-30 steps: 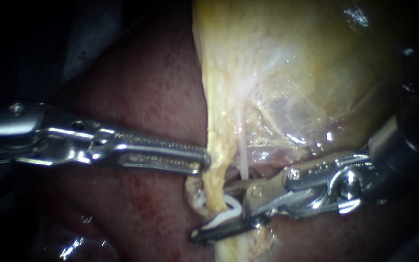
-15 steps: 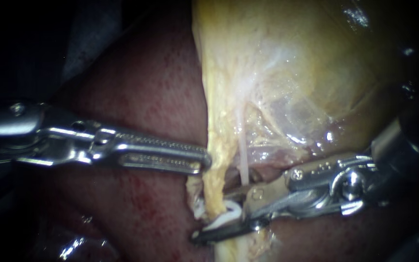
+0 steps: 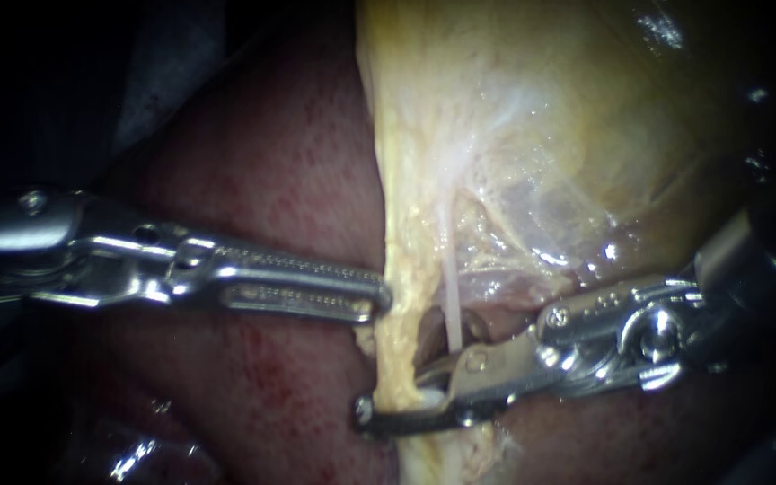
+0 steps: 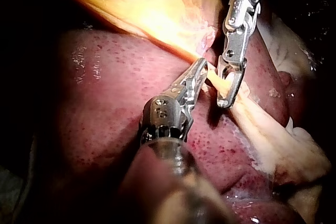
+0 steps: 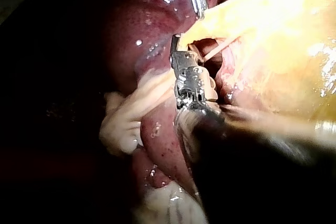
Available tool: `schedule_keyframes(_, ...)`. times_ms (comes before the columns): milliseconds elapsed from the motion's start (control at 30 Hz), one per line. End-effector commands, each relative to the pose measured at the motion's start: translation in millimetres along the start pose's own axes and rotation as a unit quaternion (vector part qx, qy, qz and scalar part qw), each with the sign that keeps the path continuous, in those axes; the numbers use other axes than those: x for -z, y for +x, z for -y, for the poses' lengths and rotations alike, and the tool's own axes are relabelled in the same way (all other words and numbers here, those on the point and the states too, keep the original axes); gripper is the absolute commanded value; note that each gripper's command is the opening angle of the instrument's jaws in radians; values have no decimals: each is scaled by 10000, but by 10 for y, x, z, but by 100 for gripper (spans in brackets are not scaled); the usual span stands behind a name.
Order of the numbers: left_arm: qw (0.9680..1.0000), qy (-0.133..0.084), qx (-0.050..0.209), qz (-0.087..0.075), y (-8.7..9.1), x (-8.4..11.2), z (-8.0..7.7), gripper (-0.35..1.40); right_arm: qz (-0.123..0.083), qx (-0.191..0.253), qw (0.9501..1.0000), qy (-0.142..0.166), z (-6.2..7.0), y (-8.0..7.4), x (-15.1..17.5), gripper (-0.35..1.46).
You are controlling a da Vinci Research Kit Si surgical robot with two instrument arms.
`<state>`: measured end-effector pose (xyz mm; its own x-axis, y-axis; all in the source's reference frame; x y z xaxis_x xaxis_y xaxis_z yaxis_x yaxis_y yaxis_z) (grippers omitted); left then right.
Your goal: Clipping first clip left tube
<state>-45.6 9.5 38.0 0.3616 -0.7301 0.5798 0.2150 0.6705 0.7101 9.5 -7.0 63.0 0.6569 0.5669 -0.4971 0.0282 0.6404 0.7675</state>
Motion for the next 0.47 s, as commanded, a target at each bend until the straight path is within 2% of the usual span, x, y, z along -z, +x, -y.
schedule_keyframes(33, 10000, -1, 0, 0, 0, 0, 0, -35, -1, 1, 10000, 0, 0, 0, 0, -20)
schedule_keyframes(467, 10000, -6, 1, 1, 0, -2, -1, -35, -1, 2, 10000, 0, 0, -1, 0, -20)
